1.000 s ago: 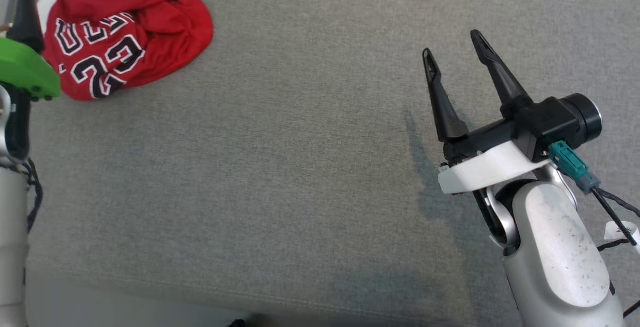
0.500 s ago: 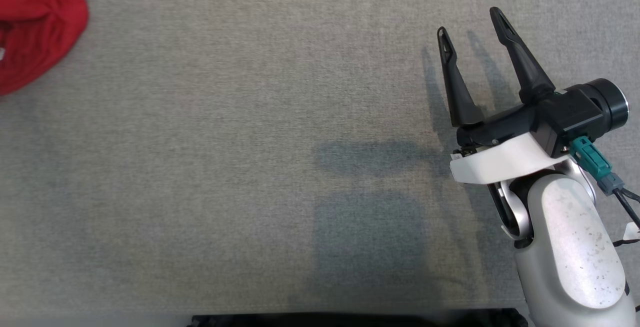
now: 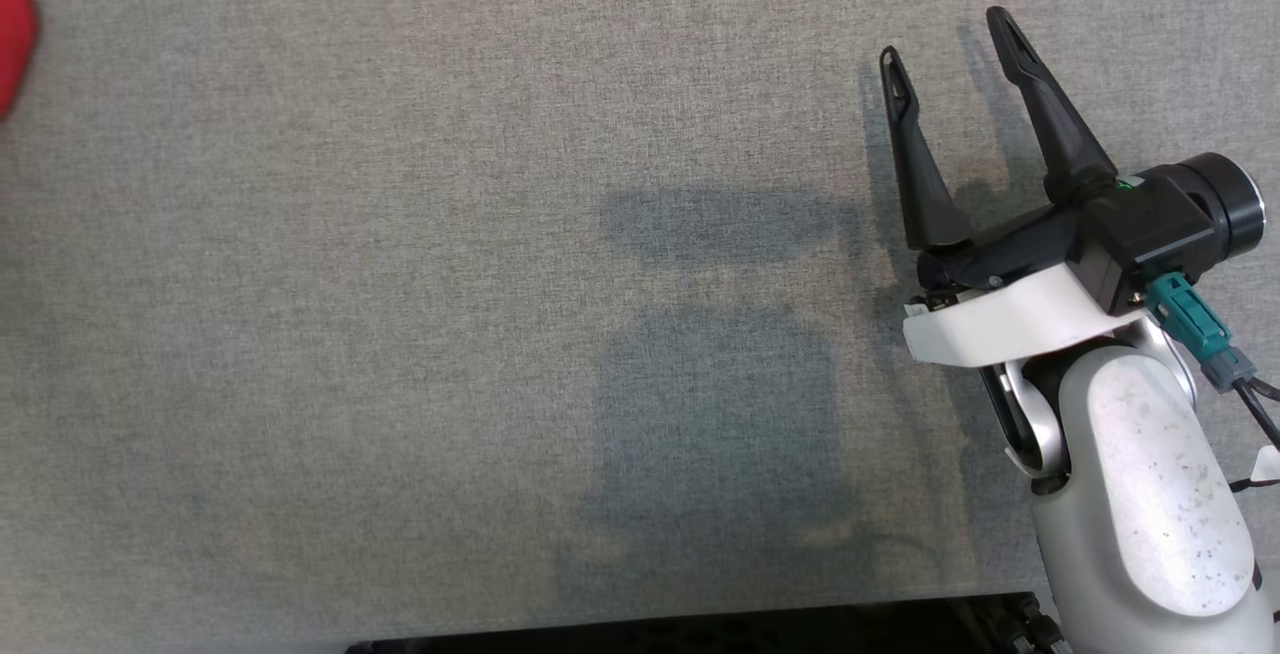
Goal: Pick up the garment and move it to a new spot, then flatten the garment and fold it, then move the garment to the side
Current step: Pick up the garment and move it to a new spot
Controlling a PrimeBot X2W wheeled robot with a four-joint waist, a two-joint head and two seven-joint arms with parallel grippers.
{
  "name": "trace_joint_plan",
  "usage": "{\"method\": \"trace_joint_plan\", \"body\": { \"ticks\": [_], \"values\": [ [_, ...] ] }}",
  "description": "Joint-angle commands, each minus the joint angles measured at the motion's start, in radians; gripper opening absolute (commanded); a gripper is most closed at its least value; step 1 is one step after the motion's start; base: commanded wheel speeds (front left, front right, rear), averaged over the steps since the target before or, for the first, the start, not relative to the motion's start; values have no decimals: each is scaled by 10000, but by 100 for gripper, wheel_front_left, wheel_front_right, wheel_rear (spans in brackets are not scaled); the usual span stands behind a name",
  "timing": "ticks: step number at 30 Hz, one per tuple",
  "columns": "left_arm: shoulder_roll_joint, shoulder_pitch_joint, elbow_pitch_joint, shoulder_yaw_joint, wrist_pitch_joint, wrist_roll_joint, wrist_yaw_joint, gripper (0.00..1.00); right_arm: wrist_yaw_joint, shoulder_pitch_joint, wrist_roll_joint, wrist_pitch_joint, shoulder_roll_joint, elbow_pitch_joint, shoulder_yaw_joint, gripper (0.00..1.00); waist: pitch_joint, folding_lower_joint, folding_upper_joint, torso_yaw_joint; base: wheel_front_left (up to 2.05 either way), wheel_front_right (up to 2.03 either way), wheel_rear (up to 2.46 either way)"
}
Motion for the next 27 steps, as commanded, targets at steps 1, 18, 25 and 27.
{"method": "trace_joint_plan", "body": {
  "ticks": [1,18,25,27],
  "values": [
    [16,3,180,7,-60,-2,15,0,-11,-52,-43,-63,-24,43,-12,100,-80,-1,-2,29,0,0,0],
    [350,-750,-163,-679,-2074,355,-684,0,-12,576,552,-614,-24,1156,-242,100,-2633,-1,-2,-84,0,0,0],
    [325,-482,-1241,-1422,-2601,199,-978,0,-12,1254,767,-791,-26,1699,-470,100,-4222,-1,-2,-362,0,0,0],
    [325,-294,-1609,-1672,-2612,100,-992,0,-11,1471,828,-812,-24,1771,-541,100,-4620,-1,-2,-478,0,0,0]
  ]
}}
